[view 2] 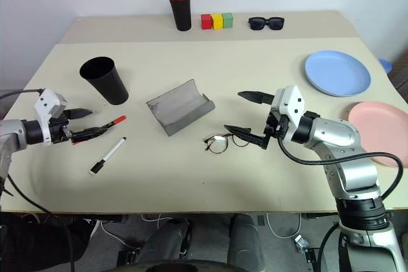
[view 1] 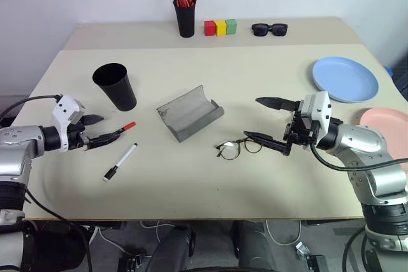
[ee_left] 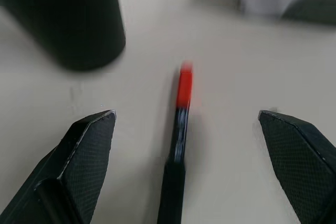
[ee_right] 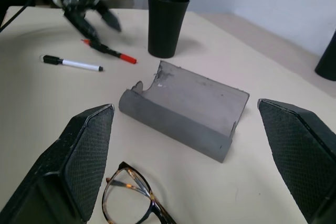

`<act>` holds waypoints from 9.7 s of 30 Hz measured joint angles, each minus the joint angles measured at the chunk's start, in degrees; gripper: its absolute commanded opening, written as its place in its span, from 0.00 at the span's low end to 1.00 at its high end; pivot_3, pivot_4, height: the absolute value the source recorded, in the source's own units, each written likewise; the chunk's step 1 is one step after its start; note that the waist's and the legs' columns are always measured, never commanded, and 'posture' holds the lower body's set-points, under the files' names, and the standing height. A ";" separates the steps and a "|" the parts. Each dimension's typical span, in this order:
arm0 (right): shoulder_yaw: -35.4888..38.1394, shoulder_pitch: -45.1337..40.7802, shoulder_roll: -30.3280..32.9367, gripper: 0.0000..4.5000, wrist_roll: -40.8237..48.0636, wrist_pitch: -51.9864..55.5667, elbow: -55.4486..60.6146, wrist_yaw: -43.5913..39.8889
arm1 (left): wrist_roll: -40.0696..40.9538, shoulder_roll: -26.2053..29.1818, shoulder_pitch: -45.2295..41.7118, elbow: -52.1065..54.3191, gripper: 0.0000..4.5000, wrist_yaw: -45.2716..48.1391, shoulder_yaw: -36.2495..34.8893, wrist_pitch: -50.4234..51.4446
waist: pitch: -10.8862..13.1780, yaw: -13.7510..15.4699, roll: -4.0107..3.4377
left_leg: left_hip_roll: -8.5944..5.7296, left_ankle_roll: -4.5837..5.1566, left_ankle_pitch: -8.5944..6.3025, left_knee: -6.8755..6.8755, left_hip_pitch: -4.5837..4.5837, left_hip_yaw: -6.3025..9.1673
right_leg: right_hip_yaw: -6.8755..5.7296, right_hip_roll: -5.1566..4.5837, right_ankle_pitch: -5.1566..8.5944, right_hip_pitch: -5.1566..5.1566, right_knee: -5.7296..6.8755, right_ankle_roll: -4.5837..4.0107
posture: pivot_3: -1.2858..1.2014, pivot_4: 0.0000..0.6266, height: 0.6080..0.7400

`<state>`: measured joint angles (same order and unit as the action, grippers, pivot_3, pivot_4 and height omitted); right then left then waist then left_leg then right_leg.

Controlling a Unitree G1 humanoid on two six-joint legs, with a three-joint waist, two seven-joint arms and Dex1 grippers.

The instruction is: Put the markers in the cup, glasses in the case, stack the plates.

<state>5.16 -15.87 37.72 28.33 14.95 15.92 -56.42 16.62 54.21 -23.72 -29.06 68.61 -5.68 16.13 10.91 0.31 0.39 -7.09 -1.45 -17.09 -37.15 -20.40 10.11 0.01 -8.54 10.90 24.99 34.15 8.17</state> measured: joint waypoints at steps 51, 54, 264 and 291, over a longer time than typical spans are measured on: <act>-0.39 2.44 -0.66 1.00 -2.89 -3.48 -2.39 1.64 | 6.21 -20.69 -15.56 -3.80 0.01 -26.26 -16.27 -22.89 | -0.03 0.31 0.09 | 0.02 -0.27 0.16 -0.17 0.00 -0.02 | 0.05 -0.03 -0.12 -0.07 -0.01 0.06 | 0.52 0.24 1.00; -0.45 2.42 -0.68 1.00 -2.90 -3.48 -2.42 1.60 | 6.01 -21.07 -18.07 -9.54 0.01 -29.07 -17.33 -25.56 | -0.04 0.36 0.10 | 0.00 -0.25 0.16 -0.19 -0.01 -0.01 | 0.04 -0.02 -0.13 -0.08 0.00 0.06 | 0.52 0.24 1.00; 2.94 -1.15 1.46 1.00 1.38 0.99 -4.44 0.37 | -1.29 -16.71 -17.18 -0.67 1.00 17.98 17.10 -5.89 | 0.00 0.02 0.17 | 0.25 0.03 0.00 -0.56 -0.04 -0.48 | 0.75 0.52 -0.52 -0.05 -0.10 0.18 | 0.52 0.24 1.00; -22.83 -7.39 8.39 1.00 -39.44 -15.99 -5.14 2.66 | 20.41 -8.56 10.75 37.12 1.00 5.20 -8.92 15.90 | 0.02 -0.93 0.16 | 0.81 -0.15 -0.13 -0.56 -0.06 -0.96 | 1.03 0.93 -0.65 0.24 -0.10 -0.05 | 0.52 0.24 1.00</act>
<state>-17.67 -23.26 46.11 -11.11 -1.04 10.79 -53.76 37.04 45.65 -12.97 8.06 73.81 -14.60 32.03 10.93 -0.62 0.55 -6.28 -1.60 -17.22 -37.72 -20.45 9.15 1.04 -7.61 10.25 25.23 34.05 8.12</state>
